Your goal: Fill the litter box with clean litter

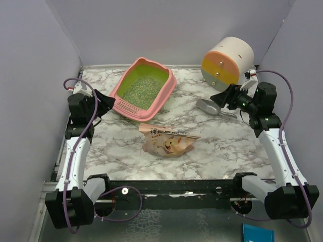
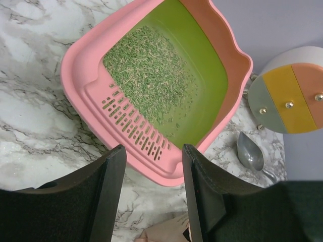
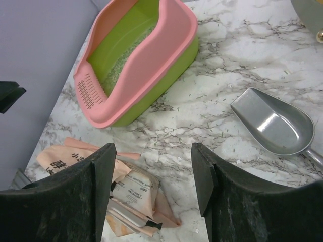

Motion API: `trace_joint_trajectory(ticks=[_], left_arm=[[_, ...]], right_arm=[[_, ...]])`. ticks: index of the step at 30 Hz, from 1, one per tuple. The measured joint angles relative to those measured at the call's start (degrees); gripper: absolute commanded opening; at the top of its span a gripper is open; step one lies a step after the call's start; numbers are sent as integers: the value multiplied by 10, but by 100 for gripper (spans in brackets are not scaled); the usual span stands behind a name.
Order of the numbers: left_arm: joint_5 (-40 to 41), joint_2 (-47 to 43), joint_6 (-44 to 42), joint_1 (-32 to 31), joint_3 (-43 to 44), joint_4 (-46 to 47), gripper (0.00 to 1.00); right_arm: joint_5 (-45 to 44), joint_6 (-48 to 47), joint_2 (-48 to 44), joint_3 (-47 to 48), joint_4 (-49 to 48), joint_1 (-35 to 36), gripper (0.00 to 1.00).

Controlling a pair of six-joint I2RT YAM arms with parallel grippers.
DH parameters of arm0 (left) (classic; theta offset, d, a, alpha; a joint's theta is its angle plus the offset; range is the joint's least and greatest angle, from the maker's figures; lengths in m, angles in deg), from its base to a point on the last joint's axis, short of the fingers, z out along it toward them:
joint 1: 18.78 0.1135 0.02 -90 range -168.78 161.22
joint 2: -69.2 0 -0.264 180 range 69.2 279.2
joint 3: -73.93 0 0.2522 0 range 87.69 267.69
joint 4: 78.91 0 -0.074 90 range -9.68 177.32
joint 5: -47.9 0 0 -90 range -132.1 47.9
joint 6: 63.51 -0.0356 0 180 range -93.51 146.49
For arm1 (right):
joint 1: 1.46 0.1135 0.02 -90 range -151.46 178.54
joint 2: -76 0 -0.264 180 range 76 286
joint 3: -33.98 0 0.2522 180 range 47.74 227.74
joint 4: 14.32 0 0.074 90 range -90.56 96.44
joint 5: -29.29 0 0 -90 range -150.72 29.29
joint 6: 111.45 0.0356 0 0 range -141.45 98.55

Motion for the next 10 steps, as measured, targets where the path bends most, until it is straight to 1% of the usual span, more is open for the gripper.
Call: trace_joint_trajectory(ticks=[3, 5, 7, 8, 10], left_arm=[[24, -8, 6, -5, 0, -12, 36], [42, -13, 8, -7, 0, -19, 30], [53, -13, 8, -10, 5, -26, 29], [57, -12, 7, -12, 7, -29, 31], [61, -12, 3, -18, 15, -36, 37]], right_arm=[[-7, 2, 0, 1, -2, 0, 62], [-8, 3, 0, 1, -2, 0, 62], [-8, 3, 0, 1, -2, 0, 62], [-8, 4, 1, 1, -2, 0, 62], [-8, 4, 2, 1, -2, 0, 62]])
